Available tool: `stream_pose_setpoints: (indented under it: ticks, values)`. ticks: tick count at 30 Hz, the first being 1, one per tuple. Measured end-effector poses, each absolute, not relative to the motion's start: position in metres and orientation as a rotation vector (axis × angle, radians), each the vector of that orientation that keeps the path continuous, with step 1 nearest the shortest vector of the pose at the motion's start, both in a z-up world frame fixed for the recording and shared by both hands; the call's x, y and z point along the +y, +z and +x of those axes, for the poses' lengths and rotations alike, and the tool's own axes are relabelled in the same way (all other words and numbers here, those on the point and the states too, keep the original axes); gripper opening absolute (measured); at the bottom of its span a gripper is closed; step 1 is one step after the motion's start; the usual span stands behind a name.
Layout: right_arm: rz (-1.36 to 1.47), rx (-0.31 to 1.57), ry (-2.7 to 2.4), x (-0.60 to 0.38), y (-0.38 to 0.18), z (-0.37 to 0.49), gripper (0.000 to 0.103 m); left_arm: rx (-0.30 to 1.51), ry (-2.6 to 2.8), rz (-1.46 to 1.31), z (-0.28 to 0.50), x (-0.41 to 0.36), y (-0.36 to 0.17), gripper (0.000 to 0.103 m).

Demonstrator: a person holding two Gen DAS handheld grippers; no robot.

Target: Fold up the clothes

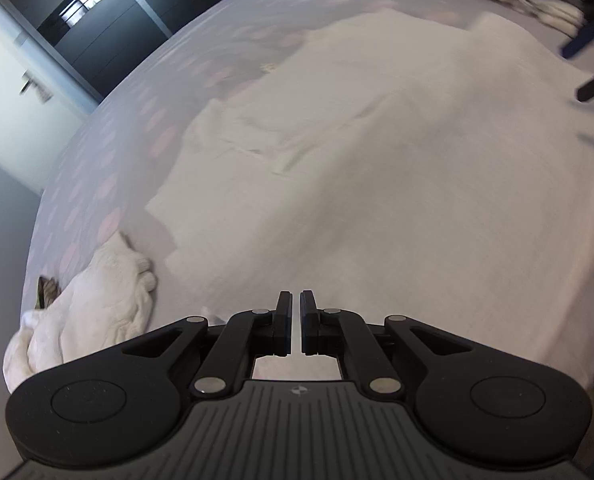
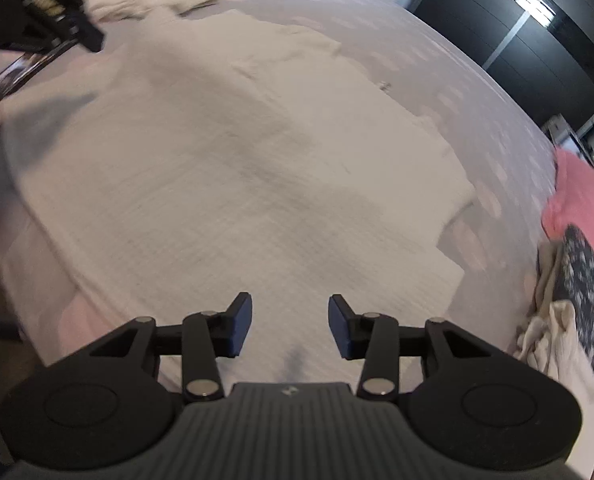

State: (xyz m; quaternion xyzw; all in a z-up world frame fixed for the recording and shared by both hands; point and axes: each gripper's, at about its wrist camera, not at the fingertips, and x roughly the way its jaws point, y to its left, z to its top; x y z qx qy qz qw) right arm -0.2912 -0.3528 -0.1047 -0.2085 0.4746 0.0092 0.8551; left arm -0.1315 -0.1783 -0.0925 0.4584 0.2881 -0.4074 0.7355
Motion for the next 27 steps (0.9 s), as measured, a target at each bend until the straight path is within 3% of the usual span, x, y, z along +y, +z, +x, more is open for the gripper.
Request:
stream_pose_setpoints:
  ticks: [7,14,27]
  values:
    - [-0.653,1.031,0.177,-0.313,-0.131,-0.322,0.046,0.535,-1.045,1.237,-0.192,-0.157,-0.124,0.002]
    - [-0.875,1.073,0.215,-0.29,-0.159,-0.338,0.047,0.292,-1.136,1.52,-0.242,-0.135,-0.172,0.014]
    - [-1.037,1.102,0.123,-0.313,-0.175,-0.347,0.047,0.014,-1.009,1.783,-0.243,-0.101,-0.221,0.018]
